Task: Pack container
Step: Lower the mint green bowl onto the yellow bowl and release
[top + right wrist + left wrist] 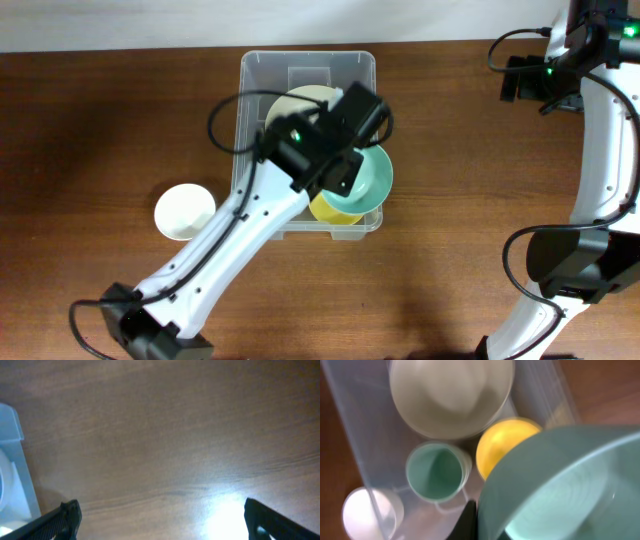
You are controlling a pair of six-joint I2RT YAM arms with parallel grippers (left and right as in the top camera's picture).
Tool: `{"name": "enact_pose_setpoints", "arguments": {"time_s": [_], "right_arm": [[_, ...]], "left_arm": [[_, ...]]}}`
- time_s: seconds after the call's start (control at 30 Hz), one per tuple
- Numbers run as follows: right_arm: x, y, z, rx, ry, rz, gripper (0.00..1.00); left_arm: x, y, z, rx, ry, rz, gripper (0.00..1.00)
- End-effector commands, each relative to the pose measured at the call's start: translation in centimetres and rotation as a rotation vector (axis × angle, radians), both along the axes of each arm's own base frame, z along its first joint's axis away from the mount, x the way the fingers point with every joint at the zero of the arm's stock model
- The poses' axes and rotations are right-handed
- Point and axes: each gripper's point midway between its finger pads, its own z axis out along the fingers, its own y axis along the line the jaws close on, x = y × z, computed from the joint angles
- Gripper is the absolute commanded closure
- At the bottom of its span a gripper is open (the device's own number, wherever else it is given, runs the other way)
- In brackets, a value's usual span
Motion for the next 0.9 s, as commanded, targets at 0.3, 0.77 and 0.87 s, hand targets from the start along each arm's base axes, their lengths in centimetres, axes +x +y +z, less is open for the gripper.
{"name": "enact_pose_setpoints", "arguments": {"time_s": [0.3,0.77,0.87], "right_arm": [[-0.1,-0.3,0.0,-0.007,0.002,-0.003,0.01],[-0.1,-0.2,0.0,-0.006,0.002,-0.003,0.01],[-0.1,-0.2,0.0,-0.006,0.002,-0.003,0.01]], "left_arm": [[1.6,4.4,-5.5,-0.111,0.132,0.101,0.99],[1.1,1.1,-6.3,-0.164,0.148,0.032,0.99],[1.3,1.0,-7.3,-0.150,0.164,0.034,0.99]]}}
